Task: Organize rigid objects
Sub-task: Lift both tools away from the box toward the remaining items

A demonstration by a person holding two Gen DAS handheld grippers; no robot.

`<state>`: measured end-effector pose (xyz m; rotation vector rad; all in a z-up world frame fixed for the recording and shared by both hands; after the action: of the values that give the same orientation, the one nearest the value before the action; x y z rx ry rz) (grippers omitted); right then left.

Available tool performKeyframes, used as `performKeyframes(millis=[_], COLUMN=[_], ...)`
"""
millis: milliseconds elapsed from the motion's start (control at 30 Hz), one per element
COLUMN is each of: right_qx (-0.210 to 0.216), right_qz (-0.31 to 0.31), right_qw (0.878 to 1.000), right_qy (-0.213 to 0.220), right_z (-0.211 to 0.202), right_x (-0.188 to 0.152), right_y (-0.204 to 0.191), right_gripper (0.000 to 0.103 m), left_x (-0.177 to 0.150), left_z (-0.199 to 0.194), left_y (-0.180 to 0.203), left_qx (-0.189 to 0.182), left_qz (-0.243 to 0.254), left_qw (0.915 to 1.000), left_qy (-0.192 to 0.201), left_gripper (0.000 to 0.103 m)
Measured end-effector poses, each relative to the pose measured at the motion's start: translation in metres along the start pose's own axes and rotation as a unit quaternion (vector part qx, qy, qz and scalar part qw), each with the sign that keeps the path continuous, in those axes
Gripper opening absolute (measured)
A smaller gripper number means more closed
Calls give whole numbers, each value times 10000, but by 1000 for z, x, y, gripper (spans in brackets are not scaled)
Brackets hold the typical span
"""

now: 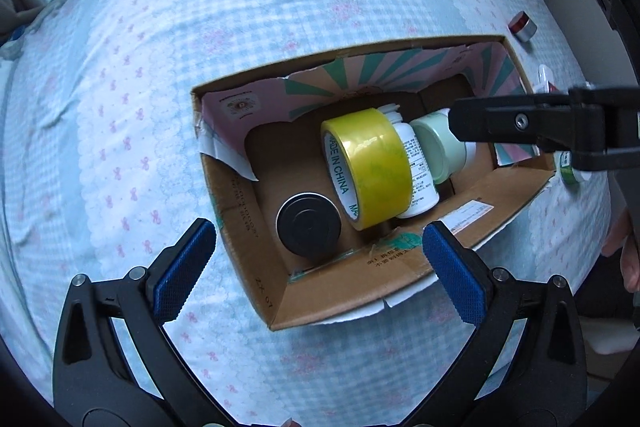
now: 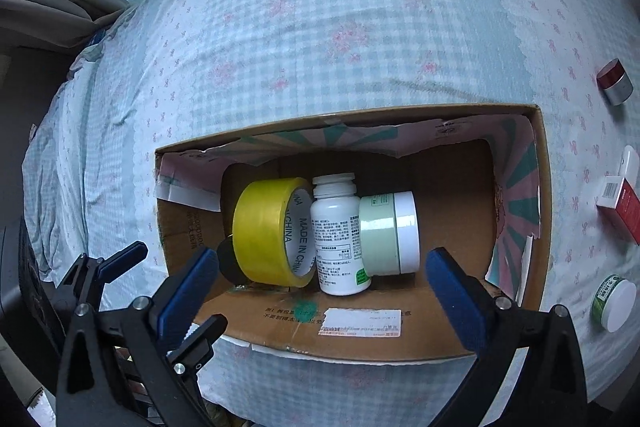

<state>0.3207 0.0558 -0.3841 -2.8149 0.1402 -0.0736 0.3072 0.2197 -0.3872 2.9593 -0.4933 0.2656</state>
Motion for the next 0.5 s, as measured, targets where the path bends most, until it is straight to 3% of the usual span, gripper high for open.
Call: performKeyframes(millis=[133,500], right_qx=[18,-243], right_qz=[-44,-471], right_qw=[10000,9979], right_qy=[83,383], right_z=[-17,-84], right_x=[-10,-61], right_y=[-4,-29], right_gripper=[103,103], left_x=[-5,-47], left_z=[-18,-99], left_y=[5,9], left_qx=[135,418], left_qz=[-57,-655], left_qw=[9999,9951], left_qy=[28,610], left_gripper=[103,103])
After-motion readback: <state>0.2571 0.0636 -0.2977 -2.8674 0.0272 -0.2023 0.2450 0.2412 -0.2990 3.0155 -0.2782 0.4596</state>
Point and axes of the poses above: each gripper's, at about its wrist camera, not at the fingertips, and z roughly the way its jaws point, y to its right, x to its top, the point moved 2 cm from there along z, roughly the way its jaws point
